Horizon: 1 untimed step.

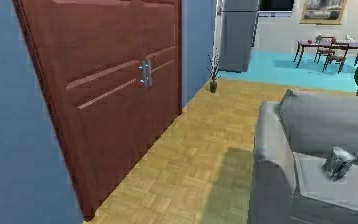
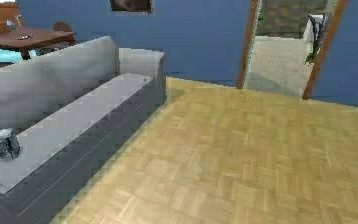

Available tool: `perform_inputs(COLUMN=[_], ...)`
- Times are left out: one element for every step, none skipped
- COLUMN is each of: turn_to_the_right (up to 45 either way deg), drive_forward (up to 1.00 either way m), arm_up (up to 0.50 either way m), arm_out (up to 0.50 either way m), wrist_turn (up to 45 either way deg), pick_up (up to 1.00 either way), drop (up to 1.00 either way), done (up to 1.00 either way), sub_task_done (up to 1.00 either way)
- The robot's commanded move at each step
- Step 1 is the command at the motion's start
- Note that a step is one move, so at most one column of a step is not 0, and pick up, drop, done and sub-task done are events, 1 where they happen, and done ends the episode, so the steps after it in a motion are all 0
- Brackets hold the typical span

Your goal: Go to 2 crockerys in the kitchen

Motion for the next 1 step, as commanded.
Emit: perform_inputs(turn_to_the_right=[0.0], drive_forward=[0.95], arm_up=[0.0], arm_out=[0.0], wrist_turn=[0.0], pick_up=[0.0], drop=[0.0], done=[0.0], sub_task_done=[0.0])
